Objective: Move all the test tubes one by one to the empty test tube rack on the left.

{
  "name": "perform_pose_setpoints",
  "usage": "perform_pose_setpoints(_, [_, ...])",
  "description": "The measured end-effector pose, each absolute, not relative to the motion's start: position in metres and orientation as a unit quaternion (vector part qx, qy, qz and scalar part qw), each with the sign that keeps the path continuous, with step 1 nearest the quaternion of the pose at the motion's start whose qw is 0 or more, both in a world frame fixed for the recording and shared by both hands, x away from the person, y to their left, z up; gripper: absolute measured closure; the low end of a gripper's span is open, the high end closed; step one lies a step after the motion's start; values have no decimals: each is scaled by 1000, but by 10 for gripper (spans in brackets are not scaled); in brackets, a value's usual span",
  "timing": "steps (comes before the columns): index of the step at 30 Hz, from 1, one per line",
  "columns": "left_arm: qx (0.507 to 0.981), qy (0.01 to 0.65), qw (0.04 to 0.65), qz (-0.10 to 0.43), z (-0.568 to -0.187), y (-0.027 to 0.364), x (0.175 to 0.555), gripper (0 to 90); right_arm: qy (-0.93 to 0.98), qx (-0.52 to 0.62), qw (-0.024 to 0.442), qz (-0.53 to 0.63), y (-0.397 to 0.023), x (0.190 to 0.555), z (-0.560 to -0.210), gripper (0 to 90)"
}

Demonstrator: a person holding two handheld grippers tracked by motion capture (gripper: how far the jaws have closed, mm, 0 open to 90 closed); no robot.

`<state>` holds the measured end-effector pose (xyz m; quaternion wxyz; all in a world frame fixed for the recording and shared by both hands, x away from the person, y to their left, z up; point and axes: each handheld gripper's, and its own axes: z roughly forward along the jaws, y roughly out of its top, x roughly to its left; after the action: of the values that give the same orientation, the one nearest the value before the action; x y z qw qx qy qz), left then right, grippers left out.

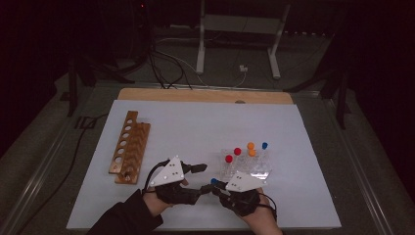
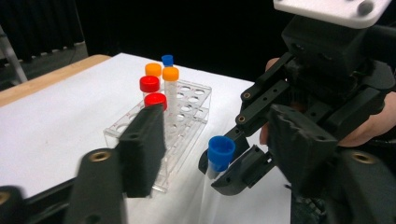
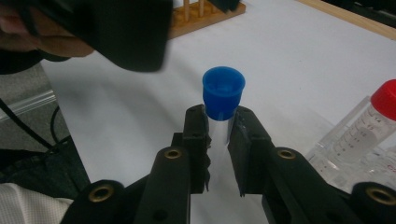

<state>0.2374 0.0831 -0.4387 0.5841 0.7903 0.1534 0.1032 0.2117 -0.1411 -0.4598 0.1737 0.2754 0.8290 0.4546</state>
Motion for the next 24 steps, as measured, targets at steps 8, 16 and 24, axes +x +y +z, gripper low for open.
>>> perform_pose_setpoints(8, [800, 149, 573, 103, -442, 76, 237, 539, 830, 274, 171, 455, -141, 211, -460, 767])
perform_pose_setpoints(16, [809, 143, 561, 105, -446, 71, 237, 654, 829, 274, 169, 457, -140, 211, -459, 767])
perform_pose_setpoints(24, [819, 136, 546, 112, -448, 67, 237, 761, 829, 274, 169, 457, -141, 211, -458, 767])
